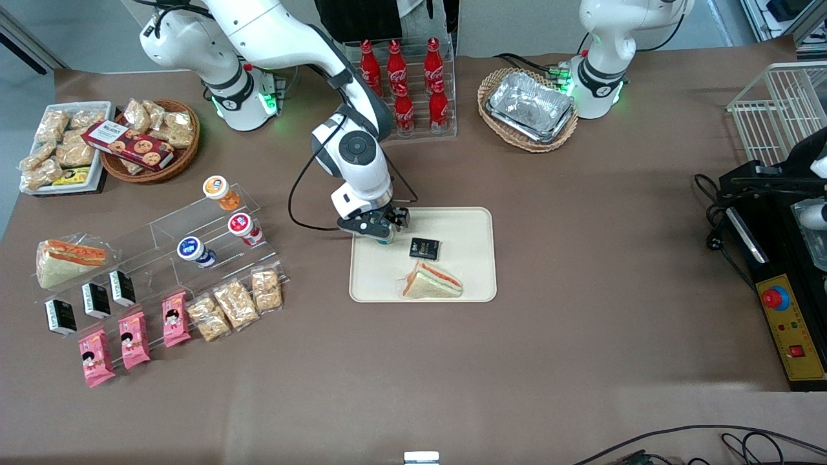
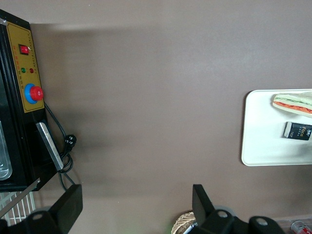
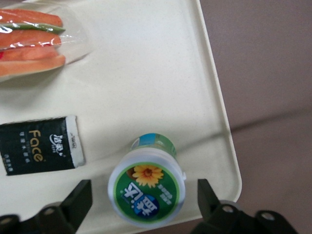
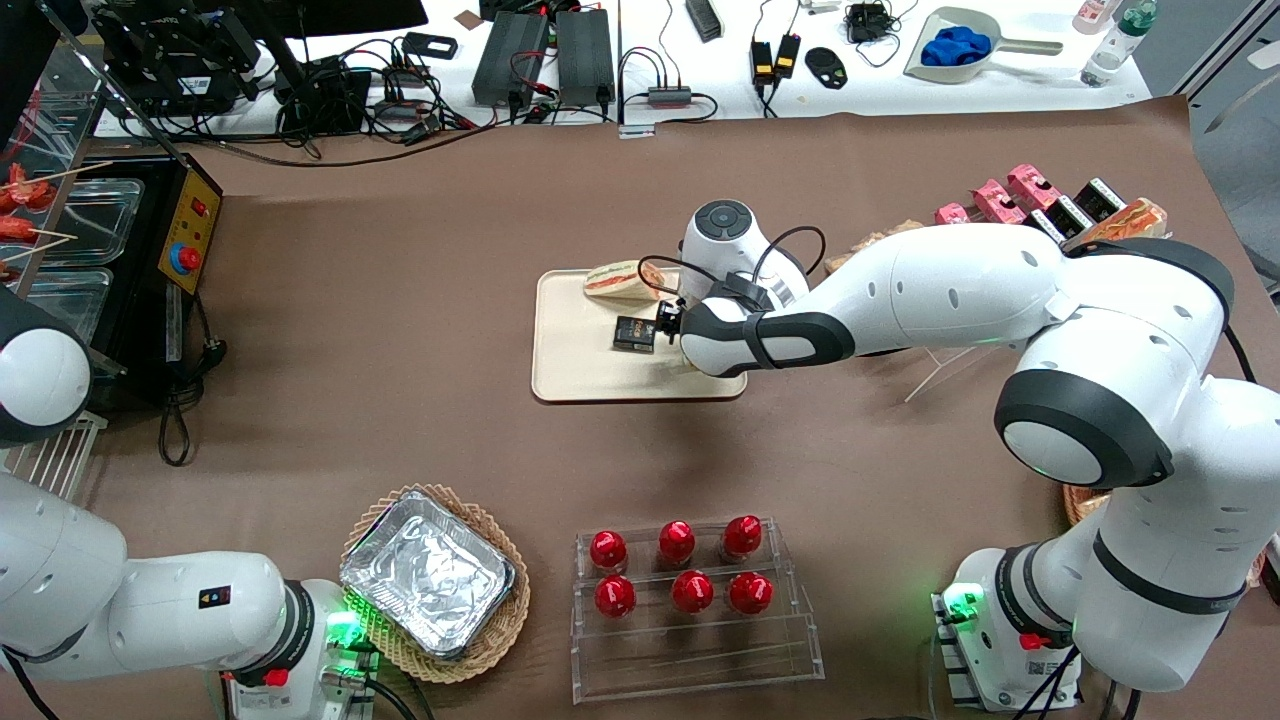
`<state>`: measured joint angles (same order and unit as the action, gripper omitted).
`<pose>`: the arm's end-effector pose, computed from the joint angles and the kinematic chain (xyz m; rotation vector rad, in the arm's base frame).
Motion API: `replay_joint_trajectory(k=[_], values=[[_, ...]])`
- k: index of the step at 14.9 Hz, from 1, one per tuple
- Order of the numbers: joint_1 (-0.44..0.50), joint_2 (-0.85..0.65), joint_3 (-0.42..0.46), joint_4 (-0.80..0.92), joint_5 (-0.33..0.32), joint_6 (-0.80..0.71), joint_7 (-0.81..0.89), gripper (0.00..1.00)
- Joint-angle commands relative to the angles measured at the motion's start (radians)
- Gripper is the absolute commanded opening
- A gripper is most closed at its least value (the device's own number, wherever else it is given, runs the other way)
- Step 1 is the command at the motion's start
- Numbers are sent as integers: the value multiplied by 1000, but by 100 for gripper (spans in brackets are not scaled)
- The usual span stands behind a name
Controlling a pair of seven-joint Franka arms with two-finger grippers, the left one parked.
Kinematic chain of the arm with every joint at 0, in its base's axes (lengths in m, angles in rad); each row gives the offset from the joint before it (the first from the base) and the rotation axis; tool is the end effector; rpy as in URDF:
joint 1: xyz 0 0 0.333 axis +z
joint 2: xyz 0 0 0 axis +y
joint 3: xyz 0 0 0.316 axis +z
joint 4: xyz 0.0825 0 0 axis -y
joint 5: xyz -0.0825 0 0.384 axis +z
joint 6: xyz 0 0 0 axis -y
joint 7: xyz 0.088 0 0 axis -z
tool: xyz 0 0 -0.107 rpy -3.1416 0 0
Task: Place green gum on tray
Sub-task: 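Open the right gripper and withdraw it back toward the rack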
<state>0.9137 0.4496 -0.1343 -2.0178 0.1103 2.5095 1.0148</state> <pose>0.4320 0.4287 0.2324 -3.0613 0.4757 -0.0351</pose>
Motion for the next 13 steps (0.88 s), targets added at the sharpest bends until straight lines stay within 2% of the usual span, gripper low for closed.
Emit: replay_joint_trajectory(k=[1, 3, 6, 9, 13], values=[[2, -2, -11, 8, 28, 2, -18, 100], [1, -52, -22, 8, 28, -50, -28, 100], [-70, -202, -42, 46, 26, -275, -190, 100], [-226, -346, -42, 103, 26, -519, -382, 100], [-448, -433, -54, 180, -20, -679, -709, 100]])
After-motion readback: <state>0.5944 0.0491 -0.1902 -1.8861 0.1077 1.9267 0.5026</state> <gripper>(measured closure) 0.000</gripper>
